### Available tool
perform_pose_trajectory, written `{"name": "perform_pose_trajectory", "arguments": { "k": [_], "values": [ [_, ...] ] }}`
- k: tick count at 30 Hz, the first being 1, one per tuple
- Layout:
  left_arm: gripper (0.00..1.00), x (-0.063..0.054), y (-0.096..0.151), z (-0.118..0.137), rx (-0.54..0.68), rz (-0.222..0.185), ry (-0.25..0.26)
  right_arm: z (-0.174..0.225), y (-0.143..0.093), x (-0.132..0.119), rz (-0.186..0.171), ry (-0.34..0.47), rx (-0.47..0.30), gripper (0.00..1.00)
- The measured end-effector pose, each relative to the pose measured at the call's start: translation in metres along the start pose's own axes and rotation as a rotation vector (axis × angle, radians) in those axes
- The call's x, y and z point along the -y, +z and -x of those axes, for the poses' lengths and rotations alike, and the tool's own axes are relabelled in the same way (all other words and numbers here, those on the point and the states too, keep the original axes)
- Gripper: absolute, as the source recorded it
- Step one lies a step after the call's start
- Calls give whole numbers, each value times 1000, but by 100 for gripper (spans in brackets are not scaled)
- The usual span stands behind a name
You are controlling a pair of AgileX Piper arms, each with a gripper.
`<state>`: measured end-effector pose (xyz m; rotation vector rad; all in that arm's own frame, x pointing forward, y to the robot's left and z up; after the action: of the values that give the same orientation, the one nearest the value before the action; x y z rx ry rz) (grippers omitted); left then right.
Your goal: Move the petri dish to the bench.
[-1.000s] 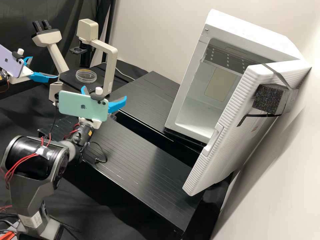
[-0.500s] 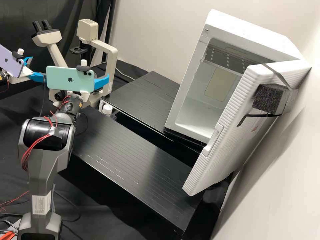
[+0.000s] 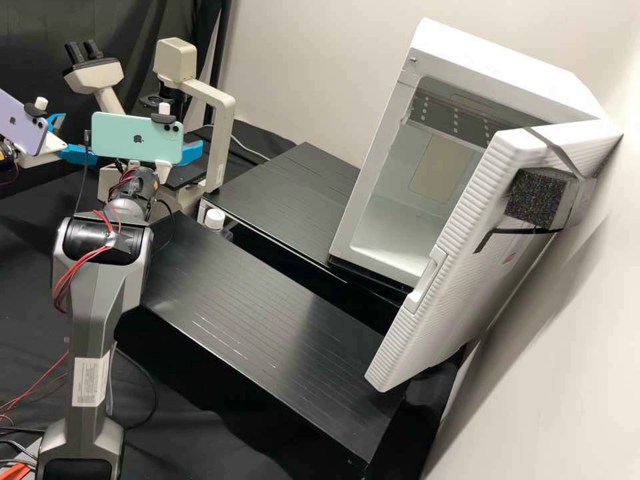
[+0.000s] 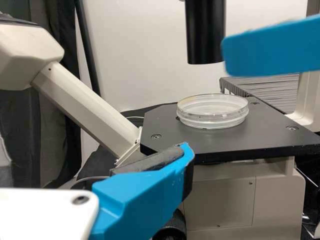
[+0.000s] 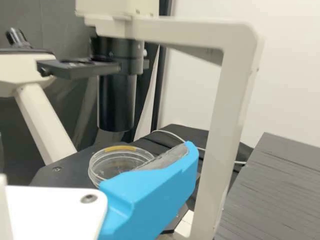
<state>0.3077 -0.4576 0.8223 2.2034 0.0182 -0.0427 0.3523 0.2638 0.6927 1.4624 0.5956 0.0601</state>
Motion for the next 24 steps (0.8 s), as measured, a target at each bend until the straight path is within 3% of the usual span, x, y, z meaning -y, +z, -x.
{"name": "perform_pose_trajectory", "arguments": {
  "k": [7,15,24],
  "values": [
    [100,0,0,0,0,0,0,-23,16,15,-78,12,66,100],
    [100,0,0,0,0,0,0,-39,27,35,-68,8,124,100],
    [100,0,0,0,0,0,0,-51,27,41,-75,21,118,100]
  ]
}}
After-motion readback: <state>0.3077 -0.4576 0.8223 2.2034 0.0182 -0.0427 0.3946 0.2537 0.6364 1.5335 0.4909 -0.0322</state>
